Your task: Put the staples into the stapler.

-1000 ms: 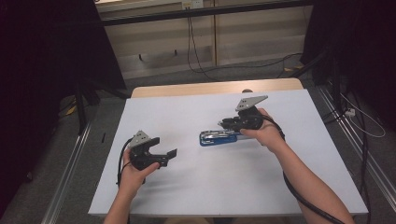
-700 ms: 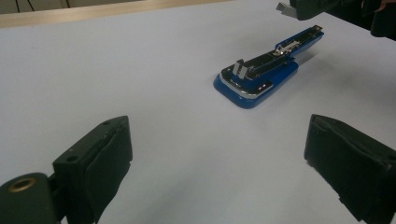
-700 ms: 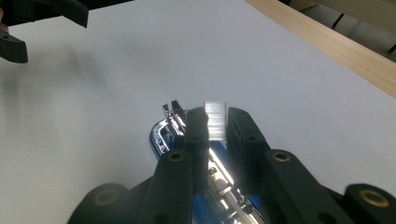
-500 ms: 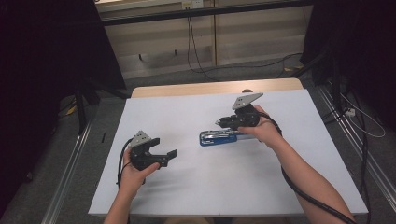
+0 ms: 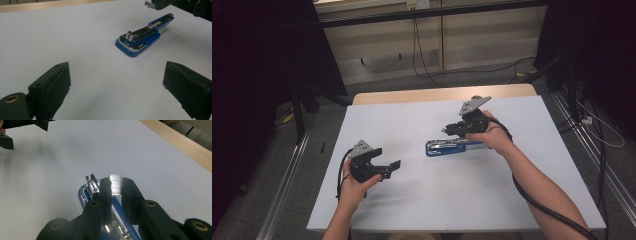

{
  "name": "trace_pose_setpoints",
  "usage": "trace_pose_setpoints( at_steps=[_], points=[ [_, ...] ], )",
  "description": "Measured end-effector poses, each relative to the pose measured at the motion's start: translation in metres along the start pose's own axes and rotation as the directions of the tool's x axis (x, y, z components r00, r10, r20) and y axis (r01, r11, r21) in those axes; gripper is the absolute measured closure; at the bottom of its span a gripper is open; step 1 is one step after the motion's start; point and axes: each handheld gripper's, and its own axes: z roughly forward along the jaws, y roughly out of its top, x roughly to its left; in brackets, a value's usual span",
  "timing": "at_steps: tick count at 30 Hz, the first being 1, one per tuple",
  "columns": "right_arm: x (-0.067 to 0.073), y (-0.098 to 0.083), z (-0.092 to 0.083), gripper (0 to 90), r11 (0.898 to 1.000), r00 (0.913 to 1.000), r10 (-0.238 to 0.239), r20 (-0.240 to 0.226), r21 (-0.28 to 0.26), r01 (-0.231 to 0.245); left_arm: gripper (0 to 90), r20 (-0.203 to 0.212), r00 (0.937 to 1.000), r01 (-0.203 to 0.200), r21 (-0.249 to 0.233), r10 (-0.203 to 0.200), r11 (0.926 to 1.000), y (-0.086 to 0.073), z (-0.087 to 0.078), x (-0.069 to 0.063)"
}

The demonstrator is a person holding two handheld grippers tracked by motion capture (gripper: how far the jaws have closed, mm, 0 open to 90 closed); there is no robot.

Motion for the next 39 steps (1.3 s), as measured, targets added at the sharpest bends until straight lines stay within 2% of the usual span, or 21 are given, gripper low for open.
trace_pose_setpoints(
  at_steps=[5, 17, 21, 28, 39],
  points=[
    [-0.003, -0.001, 0.002, 79.4, 1.000, 1.0000, 0.004, -0.007, -0.003, -0.004, 7.9, 0.001, 1.0000, -0.007, 0.005, 0.007, 1.0000, 0.000, 0.000, 0.000],
    [-0.005, 0.004, 0.009, 79.4, 0.999, 0.9992, -0.036, -0.020, 0.015, 0.036, 7.9, 0.003, 1.0000, -0.006, 0.003, 0.006, 1.0000, 0.000, 0.000, 0.000],
    [-0.005, 0.006, 0.011, 79.4, 1.000, 0.9994, -0.022, -0.026, -0.001, 0.022, 7.9, 0.000, 1.0000, 0.002, 0.001, -0.002, 1.0000, 0.000, -0.002, 0.001],
    [-0.007, 0.009, 0.014, 79.4, 0.999, 0.9981, -0.052, -0.035, 0.006, 0.052, 7.9, -0.002, 1.0000, -0.002, -0.002, 0.002, 1.0000, 0.000, -0.003, 0.001],
    [-0.007, 0.007, 0.019, 79.4, 0.999, 0.9970, -0.051, -0.058, 0.011, 0.052, 7.8, -0.004, 1.0000, 0.000, 0.001, 0.000, 1.0000, -0.001, -0.003, 0.001]
  ],
)
